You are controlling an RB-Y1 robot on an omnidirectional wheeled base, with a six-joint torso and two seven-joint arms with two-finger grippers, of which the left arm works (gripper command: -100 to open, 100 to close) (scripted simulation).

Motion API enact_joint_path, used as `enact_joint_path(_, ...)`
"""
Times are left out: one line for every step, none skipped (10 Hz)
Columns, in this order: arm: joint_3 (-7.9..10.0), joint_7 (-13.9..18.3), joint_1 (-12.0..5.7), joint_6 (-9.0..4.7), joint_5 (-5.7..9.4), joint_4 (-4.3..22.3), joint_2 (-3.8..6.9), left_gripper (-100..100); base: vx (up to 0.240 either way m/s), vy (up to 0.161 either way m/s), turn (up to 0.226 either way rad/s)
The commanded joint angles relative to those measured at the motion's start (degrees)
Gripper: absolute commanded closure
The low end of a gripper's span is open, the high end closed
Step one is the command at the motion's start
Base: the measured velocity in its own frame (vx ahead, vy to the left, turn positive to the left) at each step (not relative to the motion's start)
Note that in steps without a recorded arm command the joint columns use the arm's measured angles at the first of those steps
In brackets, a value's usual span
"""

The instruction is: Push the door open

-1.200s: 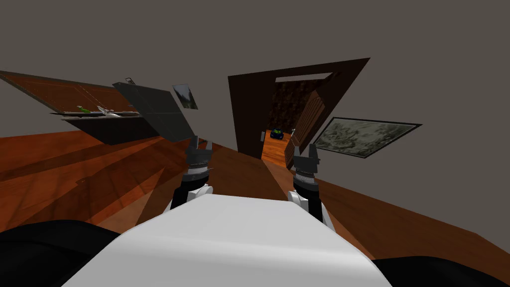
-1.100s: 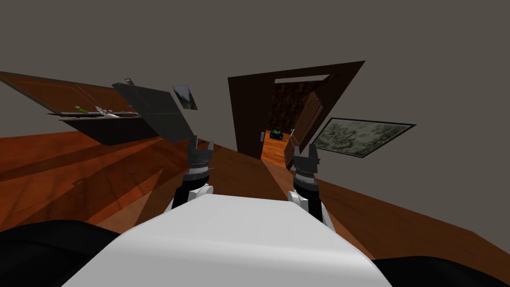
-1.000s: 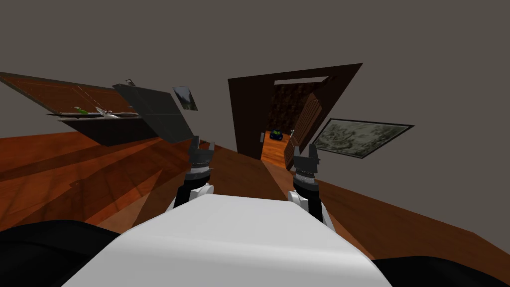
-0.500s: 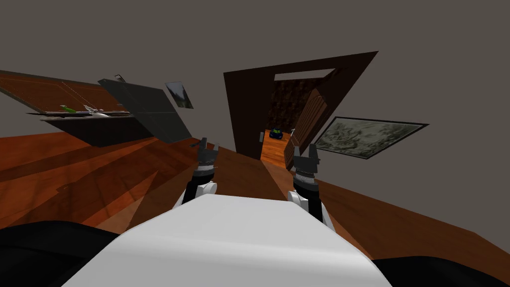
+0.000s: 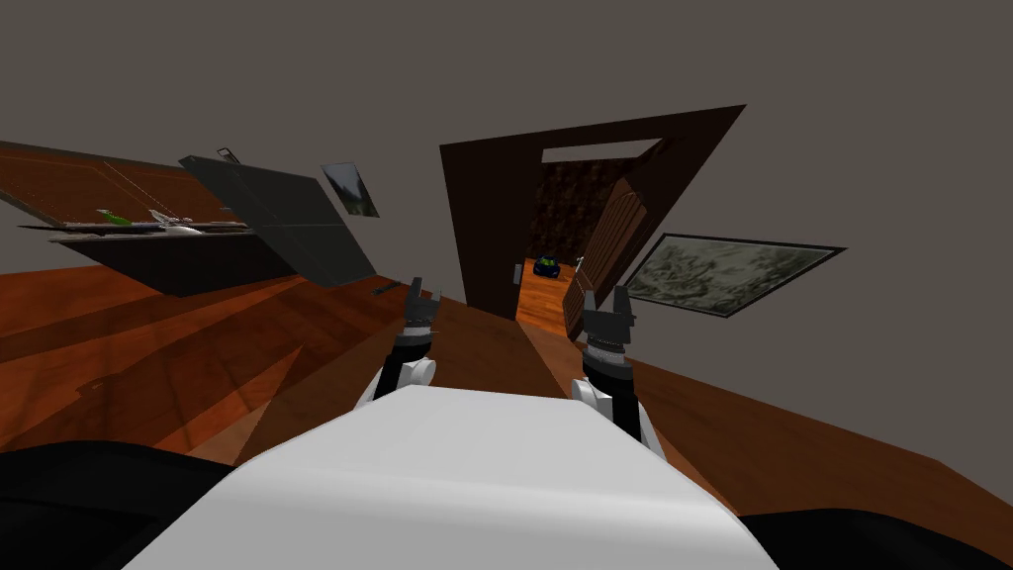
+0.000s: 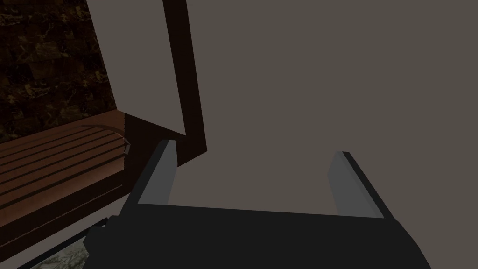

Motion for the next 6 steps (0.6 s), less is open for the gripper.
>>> enact_joint_path(-0.25, -0.2, -1.49, -0.15, -0.13, 2.61, -0.03, -100, 0.099, -0.007, -0.033)
enact_joint_path(-0.27, -0.21, -2.44, -0.09, -0.12, 4.21, 0.06, -100, 0.093, -0.021, -0.031)
enact_joint_path(-0.28, -0.22, -3.39, -0.03, -0.1, 5.71, 0.15, -100, 0.098, -0.026, -0.025)
enact_joint_path(-0.29, -0.23, -4.35, 0.03, -0.08, 7.41, 0.25, -100, 0.105, -0.029, -0.03)
enact_joint_path(-0.3, -0.24, -5.3, 0.08, -0.07, 9.01, 0.34, -100, 0.097, -0.03, -0.041)
enact_joint_path(-0.32, -0.25, -6.31, 0.15, -0.05, 10.64, 0.43, -100, 0.101, -0.021, -0.035)
